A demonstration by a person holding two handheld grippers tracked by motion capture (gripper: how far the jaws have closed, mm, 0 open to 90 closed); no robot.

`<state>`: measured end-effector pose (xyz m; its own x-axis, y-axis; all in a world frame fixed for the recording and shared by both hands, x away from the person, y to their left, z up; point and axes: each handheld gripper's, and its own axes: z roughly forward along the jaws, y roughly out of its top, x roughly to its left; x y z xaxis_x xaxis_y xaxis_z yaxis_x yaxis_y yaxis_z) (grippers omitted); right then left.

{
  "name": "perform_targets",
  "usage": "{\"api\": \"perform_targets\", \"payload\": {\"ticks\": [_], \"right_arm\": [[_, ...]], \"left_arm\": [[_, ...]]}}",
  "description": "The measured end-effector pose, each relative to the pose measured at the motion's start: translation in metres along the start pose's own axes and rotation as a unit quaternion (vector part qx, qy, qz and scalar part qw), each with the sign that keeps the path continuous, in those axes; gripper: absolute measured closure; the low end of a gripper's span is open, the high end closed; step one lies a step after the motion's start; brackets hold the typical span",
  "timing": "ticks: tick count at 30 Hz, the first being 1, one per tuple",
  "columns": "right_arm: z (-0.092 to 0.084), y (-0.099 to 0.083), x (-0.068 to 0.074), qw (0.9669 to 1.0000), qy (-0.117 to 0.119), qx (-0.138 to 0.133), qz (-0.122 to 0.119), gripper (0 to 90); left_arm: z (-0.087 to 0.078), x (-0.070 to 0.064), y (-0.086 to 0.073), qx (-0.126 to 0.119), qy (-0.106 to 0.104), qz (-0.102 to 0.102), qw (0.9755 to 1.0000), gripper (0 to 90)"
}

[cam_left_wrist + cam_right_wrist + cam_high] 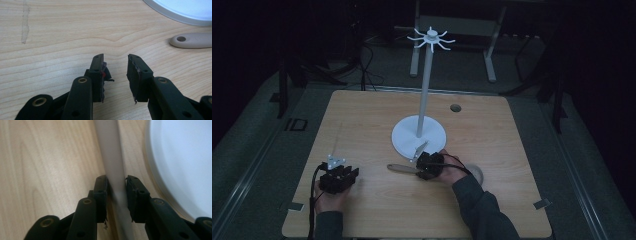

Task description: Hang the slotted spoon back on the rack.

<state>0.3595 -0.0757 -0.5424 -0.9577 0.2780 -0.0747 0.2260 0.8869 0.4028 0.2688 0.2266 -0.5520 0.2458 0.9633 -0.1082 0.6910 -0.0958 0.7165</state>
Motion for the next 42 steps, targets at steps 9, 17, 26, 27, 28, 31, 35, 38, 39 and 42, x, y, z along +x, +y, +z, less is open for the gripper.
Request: {"api": "perform_targets", "payload": {"ticks": [9, 17, 26, 27, 28, 31, 35, 38, 39, 42], "right_arm": [[-0.006, -0.004, 0.000, 0.9998, -0.006, -0.019, 0.003, 74.6], [-0.027, -0.012, -0.005, 0.9969, -0.022, -0.071, 0.027, 74.6], [-0.052, -0.023, -0.012, 0.9897, -0.039, -0.128, 0.050, 74.6], [-0.055, -0.024, -0.013, 0.9885, -0.041, -0.135, 0.055, 74.5], [-0.057, -0.025, -0.014, 0.9877, -0.042, -0.139, 0.058, 74.6], [-0.065, -0.030, -0.017, 0.9837, -0.049, -0.159, 0.069, 74.6], [-0.073, -0.036, -0.020, 0.9790, -0.058, -0.177, 0.081, 74.6], [-0.078, -0.039, -0.021, 0.9753, -0.065, -0.192, 0.088, 74.6], [-0.079, -0.040, -0.022, 0.9739, -0.068, -0.197, 0.091, 74.6], [-0.085, -0.043, -0.023, 0.9701, -0.075, -0.210, 0.097, 74.6]], "left_arm": [[0.002, -0.002, 0.000, 0.003, 0.000, 0.004, 1.0000, 66.9], [0.002, -0.003, 0.000, 0.003, 0.000, 0.004, 1.0000, 66.9], [0.003, -0.004, 0.001, 0.005, 0.000, 0.006, 1.0000, 66.9], [0.003, -0.004, 0.001, 0.005, 0.000, 0.006, 1.0000, 66.9], [0.003, -0.004, 0.001, 0.005, 0.000, 0.006, 1.0000, 66.9], [0.003, -0.004, 0.001, 0.005, 0.000, 0.007, 1.0000, 66.9], [0.003, -0.004, 0.001, 0.006, 0.000, 0.007, 1.0000, 66.9], [0.003, -0.004, 0.001, 0.006, 0.000, 0.007, 1.0000, 66.9], [0.003, -0.004, 0.001, 0.006, 0.000, 0.007, 1.0000, 66.9], [0.004, -0.004, 0.001, 0.006, 0.000, 0.007, 1.0000, 66.9]]}}
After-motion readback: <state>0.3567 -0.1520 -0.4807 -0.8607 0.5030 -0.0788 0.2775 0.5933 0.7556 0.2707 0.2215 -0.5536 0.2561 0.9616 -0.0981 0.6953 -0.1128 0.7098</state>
